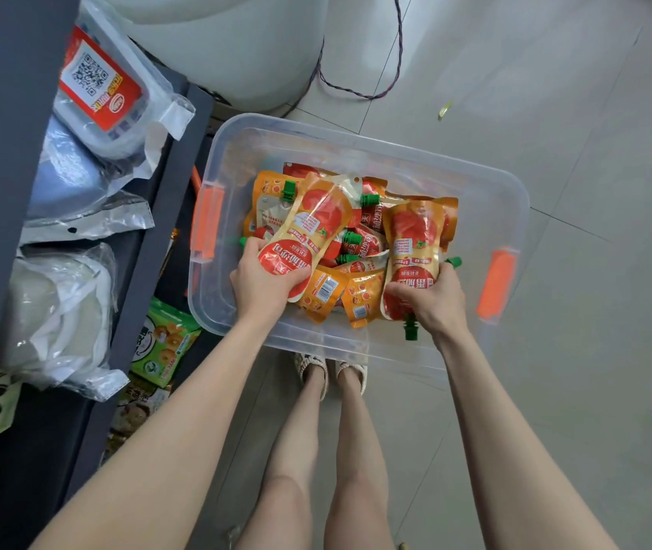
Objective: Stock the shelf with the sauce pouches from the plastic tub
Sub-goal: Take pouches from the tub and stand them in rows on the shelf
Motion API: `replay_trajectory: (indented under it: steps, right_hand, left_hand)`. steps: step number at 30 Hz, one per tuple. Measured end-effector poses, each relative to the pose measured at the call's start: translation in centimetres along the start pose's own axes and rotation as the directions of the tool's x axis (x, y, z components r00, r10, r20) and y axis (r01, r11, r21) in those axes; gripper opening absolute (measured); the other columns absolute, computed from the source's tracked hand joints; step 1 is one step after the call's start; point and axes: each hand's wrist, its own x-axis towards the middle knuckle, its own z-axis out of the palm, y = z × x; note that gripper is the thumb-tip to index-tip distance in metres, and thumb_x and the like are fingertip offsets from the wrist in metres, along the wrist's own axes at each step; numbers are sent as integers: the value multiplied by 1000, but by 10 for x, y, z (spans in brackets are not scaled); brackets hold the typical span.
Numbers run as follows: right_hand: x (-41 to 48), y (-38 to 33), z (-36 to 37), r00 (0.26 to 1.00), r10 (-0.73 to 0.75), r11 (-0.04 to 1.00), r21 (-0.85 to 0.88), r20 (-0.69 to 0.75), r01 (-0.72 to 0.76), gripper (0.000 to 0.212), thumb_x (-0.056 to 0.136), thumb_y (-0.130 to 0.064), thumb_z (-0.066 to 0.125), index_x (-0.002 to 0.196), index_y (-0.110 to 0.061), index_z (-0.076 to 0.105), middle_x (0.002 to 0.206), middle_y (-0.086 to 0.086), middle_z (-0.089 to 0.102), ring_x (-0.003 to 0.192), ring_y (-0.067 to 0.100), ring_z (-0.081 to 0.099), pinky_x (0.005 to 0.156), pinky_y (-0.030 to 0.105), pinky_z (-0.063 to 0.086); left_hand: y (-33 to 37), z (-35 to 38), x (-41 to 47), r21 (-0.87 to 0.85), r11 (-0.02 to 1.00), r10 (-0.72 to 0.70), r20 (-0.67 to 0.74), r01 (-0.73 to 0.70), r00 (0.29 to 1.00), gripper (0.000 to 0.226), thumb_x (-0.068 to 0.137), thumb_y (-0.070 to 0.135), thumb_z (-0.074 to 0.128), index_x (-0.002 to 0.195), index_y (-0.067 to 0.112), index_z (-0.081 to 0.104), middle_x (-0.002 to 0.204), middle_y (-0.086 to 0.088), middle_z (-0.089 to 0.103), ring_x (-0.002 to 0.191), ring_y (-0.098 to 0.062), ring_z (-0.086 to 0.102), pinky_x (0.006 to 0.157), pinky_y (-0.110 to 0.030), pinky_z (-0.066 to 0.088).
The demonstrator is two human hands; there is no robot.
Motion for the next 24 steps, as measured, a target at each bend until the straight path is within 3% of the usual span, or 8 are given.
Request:
replay_trajectory:
  steps: [3, 6, 11, 16, 20, 24]
  right_hand:
    - [-21, 0, -5, 997, -39, 971, 239, 69, 21, 59, 69, -6, 78, 115, -17, 42, 104, 0, 57, 89, 16, 60, 79, 36, 54]
    - [-39, -5, -16, 993, -112, 957, 271, 26, 101, 48, 72, -4, 76, 109, -20, 51, 92, -6, 60, 81, 15, 63, 68, 31, 54]
    - [-67, -17, -43, 964, -252, 894, 363, -81, 265, 36, 72, 7, 73, 101, -12, 62, 85, -2, 61, 60, -3, 60, 49, 11, 48]
    - [-63, -32, -54, 965, -228, 850, 458, -127, 261, 23, 68, -4, 81, 75, -18, 63, 75, 0, 62, 59, 0, 61, 53, 18, 50]
    - [-32, -49, -35, 975, -128, 743, 634, -181, 215, 12, 72, -9, 79, 72, -14, 67, 66, -5, 67, 66, 9, 63, 62, 22, 52]
    - [10, -61, -7, 984, -99, 664, 727, -149, 177, 13, 72, -15, 77, 80, -12, 67, 82, 7, 66, 78, 17, 61, 73, 30, 52]
  left_hand:
    - [-3, -8, -17, -129, 991, 27, 10, -25, 1000, 54, 68, 26, 83, 108, 19, 48, 109, -1, 58, 100, -20, 57, 77, -29, 48]
    - [0, -22, -35, -202, 976, 72, -52, -81, 996, 59, 69, 19, 82, 120, 15, 51, 111, 1, 58, 97, -13, 57, 72, -17, 47]
    - [14, -56, -57, -290, 943, 129, -128, -161, 983, 51, 68, 6, 81, 111, 14, 54, 100, 4, 60, 83, 0, 59, 59, -4, 47]
    - [24, -81, -51, -388, 911, 133, -50, -142, 990, 37, 65, 3, 81, 93, 19, 64, 87, 8, 64, 76, -2, 65, 60, -11, 51]
    - [37, -68, -14, -503, 863, 62, 19, -44, 998, 29, 67, 4, 80, 87, 19, 66, 86, 5, 67, 74, -3, 67, 61, -14, 52]
    - [49, -34, 31, -689, 722, -26, 62, 61, 998, 12, 79, 17, 72, 89, 17, 65, 91, 1, 69, 87, -10, 67, 77, -27, 56]
